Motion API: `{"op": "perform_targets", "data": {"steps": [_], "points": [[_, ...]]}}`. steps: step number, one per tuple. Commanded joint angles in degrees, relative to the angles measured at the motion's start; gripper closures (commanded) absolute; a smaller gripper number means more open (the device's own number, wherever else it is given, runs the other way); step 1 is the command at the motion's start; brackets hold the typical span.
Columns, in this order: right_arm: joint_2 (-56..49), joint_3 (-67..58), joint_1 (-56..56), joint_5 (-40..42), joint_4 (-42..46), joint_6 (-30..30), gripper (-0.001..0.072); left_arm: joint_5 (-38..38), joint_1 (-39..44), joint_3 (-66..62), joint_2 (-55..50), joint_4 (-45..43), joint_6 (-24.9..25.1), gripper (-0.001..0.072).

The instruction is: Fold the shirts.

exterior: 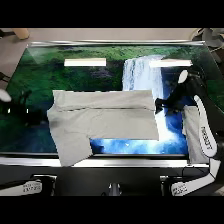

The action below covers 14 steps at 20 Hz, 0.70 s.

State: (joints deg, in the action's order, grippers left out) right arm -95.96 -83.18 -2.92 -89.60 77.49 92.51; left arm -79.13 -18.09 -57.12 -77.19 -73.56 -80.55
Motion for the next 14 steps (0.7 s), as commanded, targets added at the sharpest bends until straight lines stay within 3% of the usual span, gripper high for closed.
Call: {"op": "perform_targets", "data": {"steps": [1,8,10,12,14], "points": [[6.43,12.35,-1.33,3.41,-3.13,-2.21,0.0223,5.33,-2.67,20.2,10.32,5.84,5.03,0.024],[7.34,14.99,-1.33,6.03,-2.01,-2.14,0.021,9.92,-0.2,27.69,10.47,12.11,4.07,0.024],[7.34,16.81,-1.33,7.41,-2.16,-2.16,0.0157,11.58,1.62,28.15,9.22,12.09,3.19,0.0248],[7.34,20.13,-1.33,9.07,-3.61,-2.43,0.0157,13.9,3.23,28.17,8.85,12.13,1.57,0.0394],[7.32,23.85,-1.33,11.61,-5.29,-2.45,0.0158,14.21,3.76,28.11,8.92,12.13,1.51,0.0619]]}}
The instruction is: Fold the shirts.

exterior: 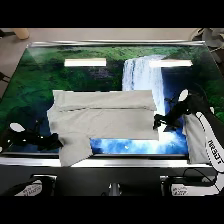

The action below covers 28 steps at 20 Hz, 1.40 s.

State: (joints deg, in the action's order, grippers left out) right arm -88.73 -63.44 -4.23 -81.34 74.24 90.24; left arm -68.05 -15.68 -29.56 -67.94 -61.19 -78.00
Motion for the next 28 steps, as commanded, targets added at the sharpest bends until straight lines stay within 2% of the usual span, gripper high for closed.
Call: {"op": "perform_targets", "data": {"steps": [1,3,5,6,7,8,10,13,16,21,24,25,26,27,28], "points": [[0.09,5.57,0.0,4.72,-3.89,-0.85,0.0159,3.08,1.36,0.5,-0.11,-0.24,-0.59,0.0678],[0.09,7.89,0.33,8.0,-8.07,-1.6,0.0164,3.17,1.36,0.5,0.74,-0.28,-0.15,0.0679],[0.0,9.22,1.88,9.81,-8.52,-1.57,0.0182,3.17,1.36,0.48,1.95,-0.28,0.07,0.0679],[-0.26,9.46,2.73,9.86,-8.48,-1.57,0.0243,3.17,1.36,0.42,2.64,-0.28,0.07,0.0679],[-0.37,9.44,3.48,10.16,-8.52,-1.57,0.0478,3.17,1.36,0.0,3.45,-0.28,0.07,0.0679],[-0.17,8.96,3.72,10.25,-8.46,-1.55,0.0682,3.13,1.36,-0.98,4.52,-0.28,0.33,0.0679],[1.49,5.99,3.74,9.33,-7.37,-2.49,0.0689,3.04,1.36,-5.16,7.3,-0.33,1.6,0.0682],[3.96,-3.3,3.74,10.6,-5.07,-1.36,0.0691,3.17,1.4,-16.24,9.86,-0.24,1.44,0.0683],[1.01,-13.66,3.74,16.48,-6.34,-1.33,0.069,8.37,1.86,-25.81,5.09,0.94,0.44,0.0683],[-12.96,-30.1,3.74,22.03,-6.62,-0.07,0.0689,12.63,4.74,-42.75,-15.08,5.14,0.5,0.0681],[-19.63,-33.57,3.74,22.71,-6.62,2.75,0.0687,11.61,6.86,-52.72,-27.08,5.31,-0.09,0.0681],[-20.92,-33.57,3.74,22.93,-6.62,3.37,0.0685,11.02,7.15,-54.29,-29.94,5.33,-2.12,0.068],[-22.03,-33.57,3.74,22.93,-6.88,3.39,0.0639,10.38,7.32,-55.15,-32.41,5.33,-5.05,0.064],[-22.58,-33.57,3.74,22.91,-7.45,3.34,0.046,9.53,7.3,-55.45,-33.83,5.35,-6.6,0.0451],[-22.51,-33.75,3.72,22.8,-7.48,2.69,0.0183,8.98,7.02,-55.49,-34.29,5.29,-6.56,0.0174]]}}
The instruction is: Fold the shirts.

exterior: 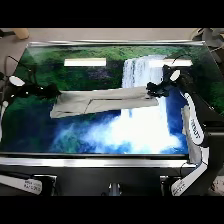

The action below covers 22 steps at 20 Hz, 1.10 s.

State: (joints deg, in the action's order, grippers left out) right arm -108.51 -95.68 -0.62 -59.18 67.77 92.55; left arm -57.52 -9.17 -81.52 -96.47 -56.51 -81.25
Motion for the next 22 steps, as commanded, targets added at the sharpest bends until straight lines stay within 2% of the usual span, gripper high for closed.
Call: {"op": "perform_targets", "data": {"steps": [1,3,5,10,12,13,14,15,16,17,20,22], "points": [[-1.99,-1.95,-0.24,-0.09,-0.52,-2.36,0.002,-1.73,-0.13,-3.63,-5.44,0.63,-2.45,0.014],[0.02,-2.23,-1.38,-0.85,3.21,-4.22,0.0011,-3.58,-1.57,-3.87,-3.34,0.63,0.5,0.0144],[-0.42,-2.21,-4.13,-0.92,3.85,-0.57,0.0011,-5.95,-2.03,-3.76,-0.74,0.66,2.03,0.0179],[-5.79,-2.21,-4.76,-4.74,-8.72,-1.79,0.001,-9.42,2.6,-3.76,2.51,0.66,1.99,0.0185],[-6.6,-2.21,-3.43,-4.79,-10.19,-0.85,0.0053,-9.38,5.4,-3.76,2.47,0.66,1.97,0.0186],[-6.67,-2.21,-2.6,-4.79,-10.34,0.33,0.0156,-9.33,6.86,-3.76,2.4,0.66,1.97,0.0191],[-6.6,-2.23,-1.95,-5.03,-11.13,0.83,0.043,-9.16,8.2,-3.76,2.29,0.66,1.92,0.0207],[-6.23,-2.23,-1.97,-5.92,-12.9,0.83,0.0676,-8.9,9.46,-3.69,2.25,0.66,1.75,0.0296],[-5.29,-2.23,-1.99,-7.08,-15.15,-0.17,0.0687,-8.17,10.82,-3.65,2.25,0.66,1.75,0.0464],[-3.56,-2.23,-2.03,-8.35,-16.31,-2.1,0.0687,-6.93,12.33,-3.63,2.1,0.68,1.7,0.0671],[5.57,-2.23,-1.97,-12.15,-16.13,-3.89,0.069,-0.48,18.84,-3.58,-0.87,2.1,-3.5,0.0678],[12.31,-2.21,-1.95,-17.57,-16.13,-2.27,0.069,1.79,24.35,-3.58,-4.98,8.63,-3.43,0.0679]]}}
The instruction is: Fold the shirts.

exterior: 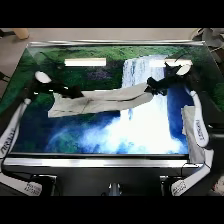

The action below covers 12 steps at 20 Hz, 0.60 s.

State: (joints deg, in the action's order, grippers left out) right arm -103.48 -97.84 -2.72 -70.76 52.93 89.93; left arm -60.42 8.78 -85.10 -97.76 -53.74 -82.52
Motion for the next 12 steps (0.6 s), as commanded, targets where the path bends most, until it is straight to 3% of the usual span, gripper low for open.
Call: {"op": "perform_targets", "data": {"steps": [1,6,9,10,12], "points": [[10.51,-0.04,0.15,-9.42,-1.29,1.42,0.069,6.75,9.33,-0.02,-5.73,10.19,-2.1,0.0679],[22.75,-0.04,0.15,-20.04,0.66,4.15,0.0687,15.58,22.84,-0.13,-14.21,29.4,-1.6,0.0679],[24.17,-0.04,0.15,-20.74,0.15,5.46,0.0687,18.75,27.34,-0.2,-16.79,42.88,6.54,0.0681],[24.0,-0.04,0.55,-20.2,0.33,5.81,0.0687,18.6,26.73,-0.13,-15.93,42.1,7.41,0.0682],[23.19,-0.04,3.37,-15.56,0.39,5.88,0.0687,16.37,22.75,0.0,-11.08,32.33,7.5,0.0684]]}}
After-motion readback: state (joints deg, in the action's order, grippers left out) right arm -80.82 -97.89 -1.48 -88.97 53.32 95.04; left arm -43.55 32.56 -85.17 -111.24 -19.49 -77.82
